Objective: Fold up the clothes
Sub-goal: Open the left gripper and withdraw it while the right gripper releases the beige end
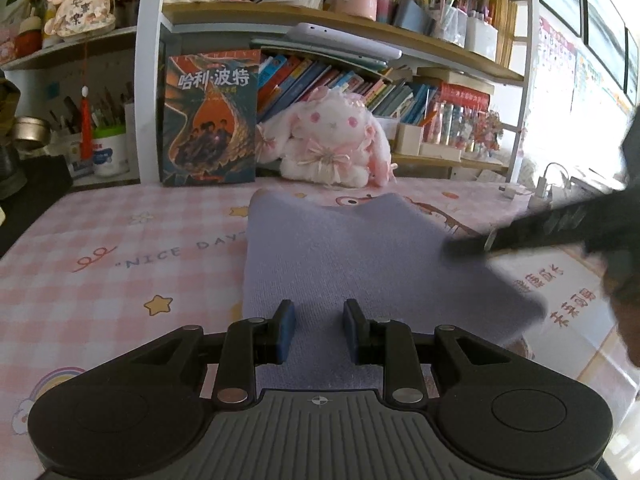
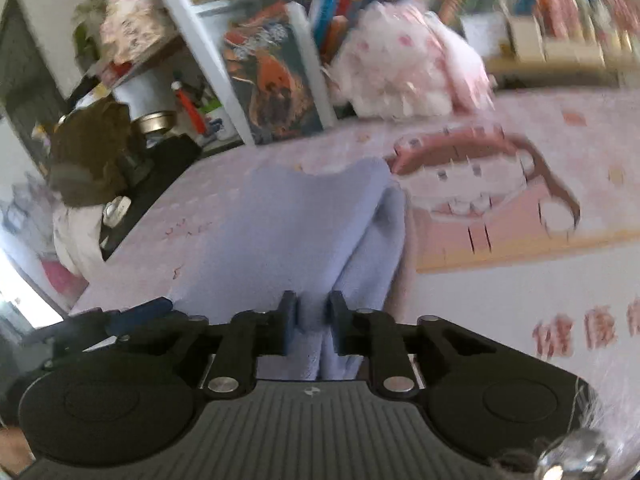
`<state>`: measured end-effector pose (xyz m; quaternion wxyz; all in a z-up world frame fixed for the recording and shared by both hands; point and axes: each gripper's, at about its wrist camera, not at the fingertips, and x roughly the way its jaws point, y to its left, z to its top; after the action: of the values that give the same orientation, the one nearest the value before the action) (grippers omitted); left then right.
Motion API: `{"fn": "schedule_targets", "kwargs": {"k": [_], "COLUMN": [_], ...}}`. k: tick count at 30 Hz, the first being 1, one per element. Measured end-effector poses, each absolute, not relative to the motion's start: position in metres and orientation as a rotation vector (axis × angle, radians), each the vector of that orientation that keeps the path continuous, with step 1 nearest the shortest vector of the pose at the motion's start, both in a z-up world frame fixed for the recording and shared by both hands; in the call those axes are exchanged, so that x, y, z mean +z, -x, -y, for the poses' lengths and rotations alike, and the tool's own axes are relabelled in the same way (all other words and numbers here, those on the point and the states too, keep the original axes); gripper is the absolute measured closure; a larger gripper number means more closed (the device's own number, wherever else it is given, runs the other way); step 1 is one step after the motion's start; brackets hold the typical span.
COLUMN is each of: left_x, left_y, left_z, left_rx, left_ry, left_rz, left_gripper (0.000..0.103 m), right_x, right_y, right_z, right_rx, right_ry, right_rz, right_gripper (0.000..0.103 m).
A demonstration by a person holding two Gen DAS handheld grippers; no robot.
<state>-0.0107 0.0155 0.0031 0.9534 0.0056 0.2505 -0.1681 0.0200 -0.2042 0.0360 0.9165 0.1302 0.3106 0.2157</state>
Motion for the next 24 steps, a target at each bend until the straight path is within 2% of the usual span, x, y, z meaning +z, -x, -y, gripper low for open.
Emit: {"fn": "schedule_targets", "kwargs": {"k": [1, 3, 9, 15, 18, 20, 24], "left_x": [0.002, 0.001, 0.0, 0.005, 0.01, 0.012, 0.019], "left_y": [0.011, 0.011, 0.013, 0.016, 0.027, 0.034, 0.052], "left_z": [-0.016, -0.016, -0.014, -0.012, -0.015, -0.017, -0.021], "left_rx": [-0.341, -0.34, -0.344, -0.333, -0.331, -0.341, -0.347], "left_ry": [-0.008, 0.0, -0.028, -0.045, -0.016, 0.0, 0.013], "left_rz": [-0.506, -0.5, -0.488, -0.491, -0.476, -0.467, -0.442], "left_gripper": [0.077, 0.077, 0.077, 0.075, 0.074, 0.073, 0.072], "right_x": [0.04, 0.044, 0.0, 0.015, 0.027, 0.033, 0.039], "right_y": [-0.013, -0.005, -0.027, -0.017, -0.002, 0.007, 0.026], "right_z": [0.206, 0.21, 0.214, 0.205, 0.205, 0.209, 0.215], "right_rx": [0.462, 0.482, 0.393, 0.373, 0.374, 0.375, 0.367], "right_ry": [-0.273, -0.305, -0.333, -0.252, -0.228, -0.23, -0.227], "right_rz": [-0.588, -0.521, -0.674, -0.672, -0.627, -0.607, -0.589], "right_gripper": [0.095, 0.095, 0.094, 0.091, 0.085, 0.066, 0.052]}}
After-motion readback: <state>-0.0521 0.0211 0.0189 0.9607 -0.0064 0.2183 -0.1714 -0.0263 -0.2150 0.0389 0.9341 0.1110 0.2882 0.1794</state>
